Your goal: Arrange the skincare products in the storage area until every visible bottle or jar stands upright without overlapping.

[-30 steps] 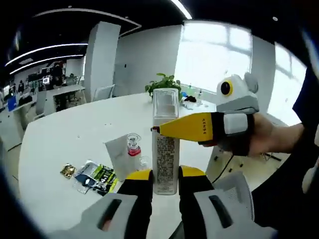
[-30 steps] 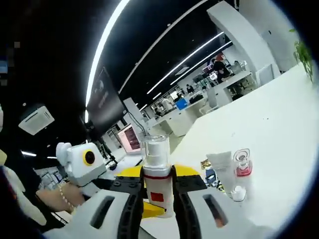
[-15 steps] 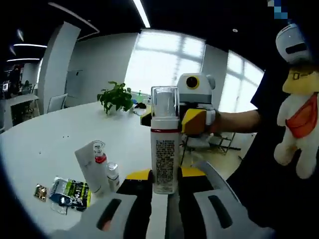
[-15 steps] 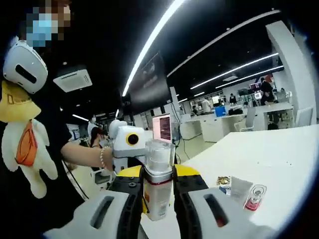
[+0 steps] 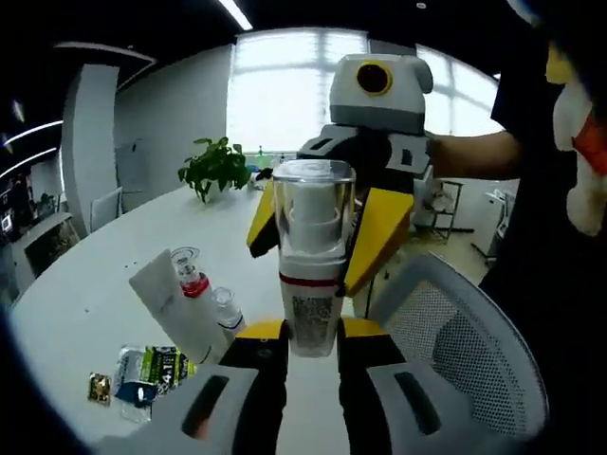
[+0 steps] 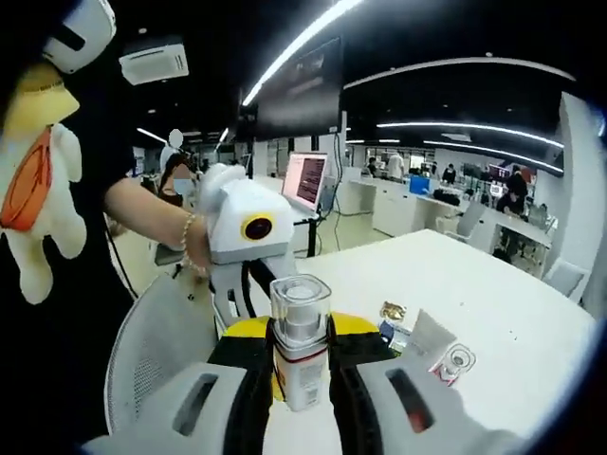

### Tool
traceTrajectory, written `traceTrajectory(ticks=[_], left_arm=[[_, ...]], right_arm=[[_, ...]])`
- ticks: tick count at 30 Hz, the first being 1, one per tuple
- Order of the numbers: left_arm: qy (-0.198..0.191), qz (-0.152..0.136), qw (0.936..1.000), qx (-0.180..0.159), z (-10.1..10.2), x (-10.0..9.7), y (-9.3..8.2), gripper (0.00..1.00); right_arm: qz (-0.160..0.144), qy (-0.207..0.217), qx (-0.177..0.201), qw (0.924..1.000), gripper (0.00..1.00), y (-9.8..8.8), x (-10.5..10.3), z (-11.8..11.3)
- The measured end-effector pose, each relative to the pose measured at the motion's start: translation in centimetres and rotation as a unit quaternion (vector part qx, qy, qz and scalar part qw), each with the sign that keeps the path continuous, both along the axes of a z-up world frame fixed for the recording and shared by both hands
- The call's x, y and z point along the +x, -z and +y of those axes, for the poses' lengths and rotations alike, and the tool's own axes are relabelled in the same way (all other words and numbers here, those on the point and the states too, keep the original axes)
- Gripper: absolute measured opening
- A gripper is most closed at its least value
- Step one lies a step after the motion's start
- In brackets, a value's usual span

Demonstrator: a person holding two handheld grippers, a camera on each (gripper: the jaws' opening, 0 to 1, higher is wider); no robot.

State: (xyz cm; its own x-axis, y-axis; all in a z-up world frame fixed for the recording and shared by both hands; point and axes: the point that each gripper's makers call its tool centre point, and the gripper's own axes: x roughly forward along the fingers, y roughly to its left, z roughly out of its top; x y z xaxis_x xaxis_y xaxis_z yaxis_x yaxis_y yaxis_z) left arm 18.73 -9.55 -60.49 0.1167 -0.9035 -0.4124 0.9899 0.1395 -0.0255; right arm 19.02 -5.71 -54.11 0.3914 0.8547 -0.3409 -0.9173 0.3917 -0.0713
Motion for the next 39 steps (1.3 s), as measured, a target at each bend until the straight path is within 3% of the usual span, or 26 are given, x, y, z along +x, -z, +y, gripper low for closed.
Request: traceTrajectory(ticks=[11,20,23,30,39], left_arm=[[-0.02,0.001,0.9984,0.054,1.1,2.4,5.4,0.17],[-0.019,-0.008,0.9977,0.065,0.5,3.6,9.4,0.17],[-0.009,-0.012,0.9974,0.071,0.2,3.4,9.3,0.17],[0.001,-0.013,0.9961,0.087,-0.4,3.3,11.2,0.17],[0.008,-0.016,0.9949,0.1,-0.6,3.7,12.3,0.17]], right_arm=[[0.027,0.034,-0.023,0.9988,0.21,5.3,2.2,-0.7],[0.034,0.064,-0.057,0.9958,0.21,9.0,3.0,-1.0],[0.04,0.066,-0.065,0.9949,0.21,9.9,3.1,-1.3],[0.059,0.077,-0.074,0.9926,0.21,12.0,3.5,-2.1],[0.069,0.082,-0.077,0.9913,0.21,13.2,3.8,-2.3]])
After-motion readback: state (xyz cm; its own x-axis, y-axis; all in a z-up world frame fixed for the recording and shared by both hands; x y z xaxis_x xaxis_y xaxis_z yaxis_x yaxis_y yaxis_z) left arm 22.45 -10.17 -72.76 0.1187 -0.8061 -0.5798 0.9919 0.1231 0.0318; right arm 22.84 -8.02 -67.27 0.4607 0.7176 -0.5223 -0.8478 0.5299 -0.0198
